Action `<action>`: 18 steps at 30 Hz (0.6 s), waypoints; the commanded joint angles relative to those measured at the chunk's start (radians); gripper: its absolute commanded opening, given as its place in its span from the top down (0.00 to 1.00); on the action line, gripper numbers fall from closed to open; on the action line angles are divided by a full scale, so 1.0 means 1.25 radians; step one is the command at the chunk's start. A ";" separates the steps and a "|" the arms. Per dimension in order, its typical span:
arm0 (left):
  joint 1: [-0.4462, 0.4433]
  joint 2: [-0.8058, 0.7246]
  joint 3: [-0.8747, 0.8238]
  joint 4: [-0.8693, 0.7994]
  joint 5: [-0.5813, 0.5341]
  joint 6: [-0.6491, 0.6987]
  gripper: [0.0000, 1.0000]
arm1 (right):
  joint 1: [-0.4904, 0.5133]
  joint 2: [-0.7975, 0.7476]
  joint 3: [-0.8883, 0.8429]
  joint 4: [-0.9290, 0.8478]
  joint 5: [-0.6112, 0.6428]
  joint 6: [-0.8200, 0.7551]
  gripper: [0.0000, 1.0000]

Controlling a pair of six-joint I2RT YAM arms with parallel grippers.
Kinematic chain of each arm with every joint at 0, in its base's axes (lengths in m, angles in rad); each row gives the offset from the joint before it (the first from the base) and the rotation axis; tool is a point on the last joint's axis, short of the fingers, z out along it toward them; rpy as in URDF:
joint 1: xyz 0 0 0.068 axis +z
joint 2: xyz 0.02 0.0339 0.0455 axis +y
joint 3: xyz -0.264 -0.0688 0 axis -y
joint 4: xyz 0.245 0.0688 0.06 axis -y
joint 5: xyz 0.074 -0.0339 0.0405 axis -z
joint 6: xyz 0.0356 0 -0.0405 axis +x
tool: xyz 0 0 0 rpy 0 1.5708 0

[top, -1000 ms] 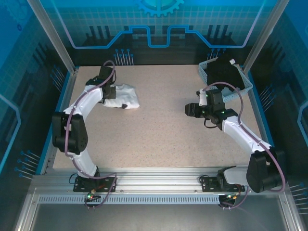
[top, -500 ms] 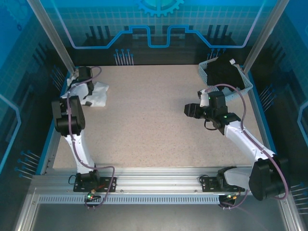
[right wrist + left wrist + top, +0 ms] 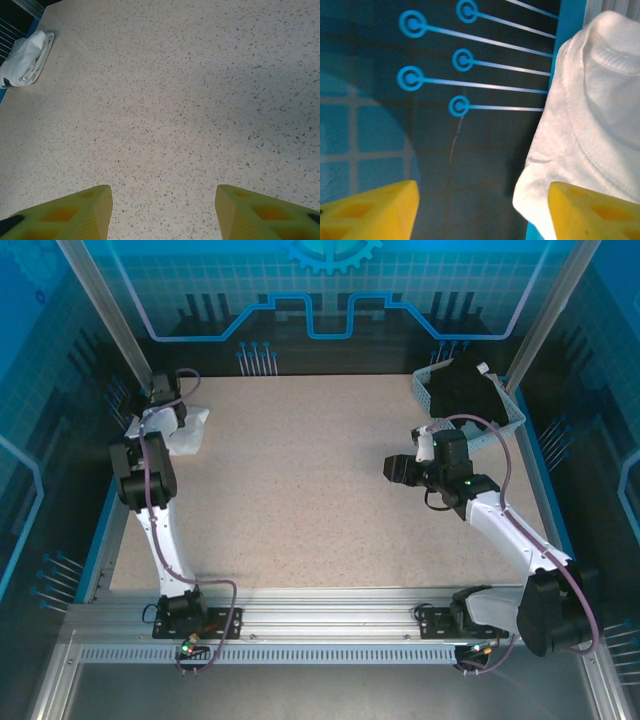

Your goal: Fold the inside-out t-shirt

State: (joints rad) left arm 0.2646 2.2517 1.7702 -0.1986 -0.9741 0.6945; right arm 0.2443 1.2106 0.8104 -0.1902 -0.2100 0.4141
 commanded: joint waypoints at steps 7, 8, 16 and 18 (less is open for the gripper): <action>-0.150 -0.389 -0.088 -0.301 0.172 -0.531 0.16 | 0.038 0.000 0.030 -0.045 0.141 -0.049 0.38; -0.168 -0.451 -0.155 -0.278 0.219 -0.576 0.12 | 0.043 -0.004 0.036 -0.057 0.176 -0.060 0.36; -0.192 -0.914 -0.739 0.050 0.496 -0.794 0.01 | 0.072 -0.038 0.063 -0.118 0.488 -0.137 0.09; -0.191 -1.004 -0.865 0.129 0.489 -0.795 0.01 | 0.074 -0.059 0.009 -0.065 0.579 -0.164 0.06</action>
State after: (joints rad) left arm 0.0223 1.0756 0.8440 -0.1951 -0.4618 -0.1879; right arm 0.3214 1.1831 0.8604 -0.2970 0.2806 0.2722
